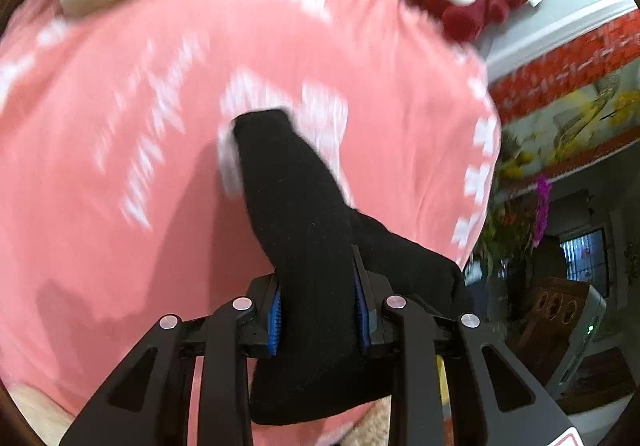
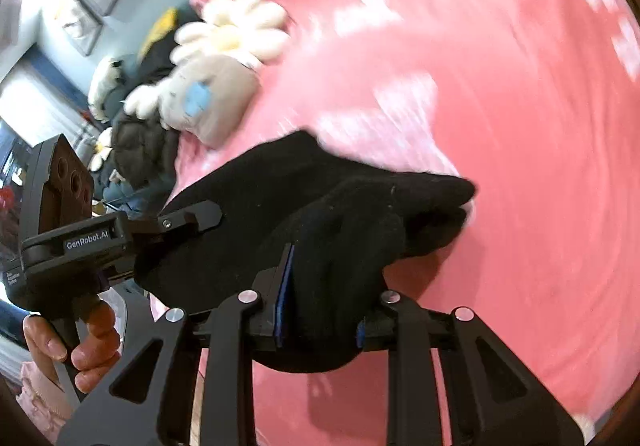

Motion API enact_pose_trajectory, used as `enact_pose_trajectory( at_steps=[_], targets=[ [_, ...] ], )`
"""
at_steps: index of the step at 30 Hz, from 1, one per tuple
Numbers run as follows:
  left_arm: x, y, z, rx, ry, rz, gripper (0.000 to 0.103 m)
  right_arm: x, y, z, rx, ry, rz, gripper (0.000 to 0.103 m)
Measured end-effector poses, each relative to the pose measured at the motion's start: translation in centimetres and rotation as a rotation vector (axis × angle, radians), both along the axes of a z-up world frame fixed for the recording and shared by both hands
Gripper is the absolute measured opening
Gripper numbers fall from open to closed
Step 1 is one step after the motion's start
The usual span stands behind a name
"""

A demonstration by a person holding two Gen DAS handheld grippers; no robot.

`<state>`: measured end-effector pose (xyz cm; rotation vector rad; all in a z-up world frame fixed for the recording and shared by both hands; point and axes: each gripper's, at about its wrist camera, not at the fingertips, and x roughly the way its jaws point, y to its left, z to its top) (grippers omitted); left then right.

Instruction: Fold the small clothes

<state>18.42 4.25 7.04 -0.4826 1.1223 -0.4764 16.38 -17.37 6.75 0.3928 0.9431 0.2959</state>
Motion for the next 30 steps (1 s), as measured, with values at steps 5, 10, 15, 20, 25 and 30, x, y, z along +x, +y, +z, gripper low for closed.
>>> enact_pose_trajectory(
  at_steps=[5,10,15,20,25,30],
  targets=[
    [-3.1,5.7,-0.9,0.029,-0.005,0.039,0.029,-1.7,4.3,-2.4,-0.014,0.049,0.090,0.026],
    [-7.6,8.9,-11.4,0.342,0.165,0.119,0.034,-6.7,6.6,-12.4,-0.202,0.265,0.095,0.031],
    [-10.6,9.8,-9.5,0.312,0.060,0.173,0.036,-8.8,6.1,-8.4,-0.217,0.130,0.045,0.030],
    [-11.1,7.6,-8.2,0.347,-0.014,0.135,0.042,-6.9,9.3,-12.0,-0.357,0.182,0.155,0.029],
    [-11.5,6.1,-8.9,0.404,0.000,0.087,0.042,-6.8,8.6,-13.2,-0.316,0.235,0.075,0.029],
    [-12.8,5.8,-8.8,0.450,-0.038,0.070,0.051,-10.6,7.8,-9.3,-0.331,0.078,-0.036,0.083]
  ],
)
